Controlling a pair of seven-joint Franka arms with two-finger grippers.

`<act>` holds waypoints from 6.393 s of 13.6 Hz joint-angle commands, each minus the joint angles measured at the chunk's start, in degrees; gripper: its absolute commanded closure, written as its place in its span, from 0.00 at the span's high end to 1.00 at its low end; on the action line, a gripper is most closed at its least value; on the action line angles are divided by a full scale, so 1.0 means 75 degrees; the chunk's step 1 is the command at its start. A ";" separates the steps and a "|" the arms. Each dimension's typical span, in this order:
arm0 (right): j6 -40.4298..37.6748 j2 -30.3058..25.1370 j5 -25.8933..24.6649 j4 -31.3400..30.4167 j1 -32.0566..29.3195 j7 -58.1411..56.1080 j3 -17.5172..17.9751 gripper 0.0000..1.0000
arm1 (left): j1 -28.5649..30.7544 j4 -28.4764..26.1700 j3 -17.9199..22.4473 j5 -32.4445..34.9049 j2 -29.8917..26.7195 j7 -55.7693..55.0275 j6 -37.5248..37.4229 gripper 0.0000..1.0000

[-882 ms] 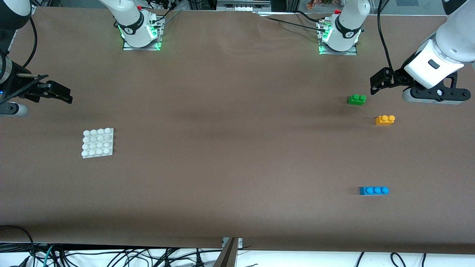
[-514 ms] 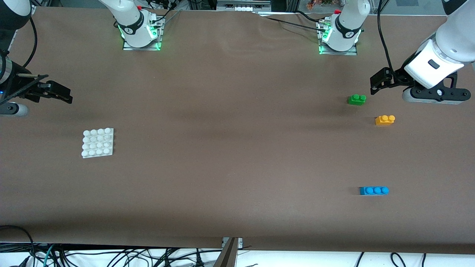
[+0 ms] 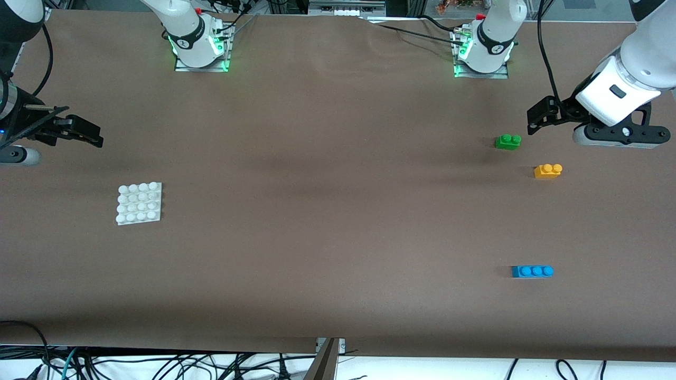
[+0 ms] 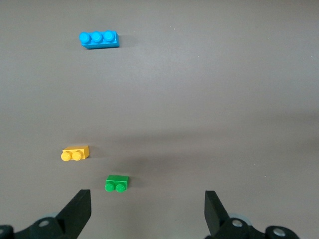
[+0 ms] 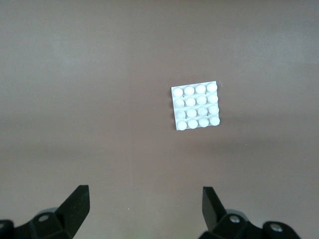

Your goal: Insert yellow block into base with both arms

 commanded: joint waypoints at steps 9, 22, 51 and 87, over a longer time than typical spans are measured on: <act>0.0057 -0.0083 -0.0046 -0.0093 -0.0063 0.0046 0.0092 1.00 | -0.0001 0.0275 -0.0020 0.0172 0.0109 -0.0025 -0.0205 1.00; 0.0057 -0.0083 -0.0046 -0.0093 -0.0063 0.0058 0.0092 1.00 | 0.0011 0.0275 -0.0009 0.0172 0.0109 -0.0037 -0.0206 1.00; 0.0455 0.1018 -0.0127 -0.0104 -0.0204 -0.0024 0.0034 1.00 | 0.0023 0.0275 0.0027 0.0172 0.0110 -0.0025 -0.0205 1.00; 0.6056 0.3807 -0.0444 -0.2823 -0.1235 -0.2087 -0.0295 1.00 | 0.0023 0.0275 0.0015 0.0173 0.0121 -0.0013 -0.0205 1.00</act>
